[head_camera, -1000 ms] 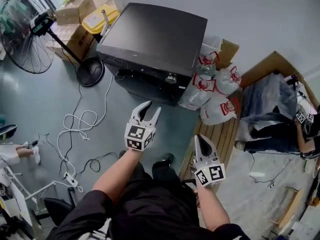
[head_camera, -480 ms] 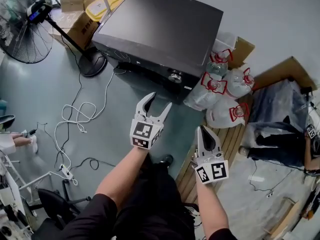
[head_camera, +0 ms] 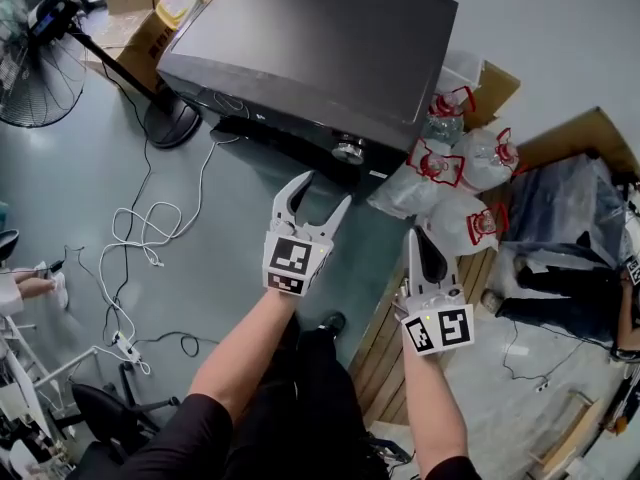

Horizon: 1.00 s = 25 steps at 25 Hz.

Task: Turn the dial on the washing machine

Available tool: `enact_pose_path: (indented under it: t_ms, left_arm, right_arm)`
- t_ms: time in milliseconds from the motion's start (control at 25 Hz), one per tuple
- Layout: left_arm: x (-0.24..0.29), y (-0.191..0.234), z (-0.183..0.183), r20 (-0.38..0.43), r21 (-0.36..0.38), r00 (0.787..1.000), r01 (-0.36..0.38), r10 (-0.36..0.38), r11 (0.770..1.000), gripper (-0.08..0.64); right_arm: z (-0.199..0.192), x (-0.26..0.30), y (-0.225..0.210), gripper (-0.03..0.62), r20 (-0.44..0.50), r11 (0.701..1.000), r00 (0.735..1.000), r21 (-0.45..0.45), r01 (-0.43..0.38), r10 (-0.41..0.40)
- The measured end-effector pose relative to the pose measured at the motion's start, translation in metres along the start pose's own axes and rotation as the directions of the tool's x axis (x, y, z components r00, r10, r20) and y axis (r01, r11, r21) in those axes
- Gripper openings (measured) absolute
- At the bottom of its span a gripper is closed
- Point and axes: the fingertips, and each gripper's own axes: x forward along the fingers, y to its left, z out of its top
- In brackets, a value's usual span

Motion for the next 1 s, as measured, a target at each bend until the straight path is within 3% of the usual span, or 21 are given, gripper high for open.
enact_pose_path:
  t_ms: [200,480,640,800,1000]
  left_arm:
    - [0.018,-0.003,-0.008,-0.011,0.048,1.0,0.01,-0.01,0.999,0.287]
    - [0.04,0.002,-0.004,-0.008,0.091,0.999,-0.03,0.031,0.995,0.287]
    - [0.054,0.003,-0.006,-0.018,0.079,0.999,-0.037,0.039,0.996,0.287]
    - [0.056,0.004,-0.008,-0.018,0.061,0.999,-0.05,0.052,0.997,0.287]
    - [0.065,0.006,-0.008,-0.016,0.056,0.998,-0.067,0.068,0.996,0.287]
  right_arm:
    - [-0.019,0.009,-0.007,0.025,-0.012,1.0,1.0,0.006,0.006,-0.006]
    - [-0.039,0.004,-0.005,0.025,-0.038,0.999,0.999,0.042,0.009,-0.007]
    - [-0.045,0.003,0.0,0.025,-0.045,0.999,0.999,0.021,0.026,-0.025]
    - [-0.052,-0.001,-0.006,0.025,-0.063,0.993,0.991,-0.006,0.12,-0.12]
    - [-0.059,-0.003,-0.004,0.025,-0.064,0.992,0.99,0.012,0.127,-0.126]
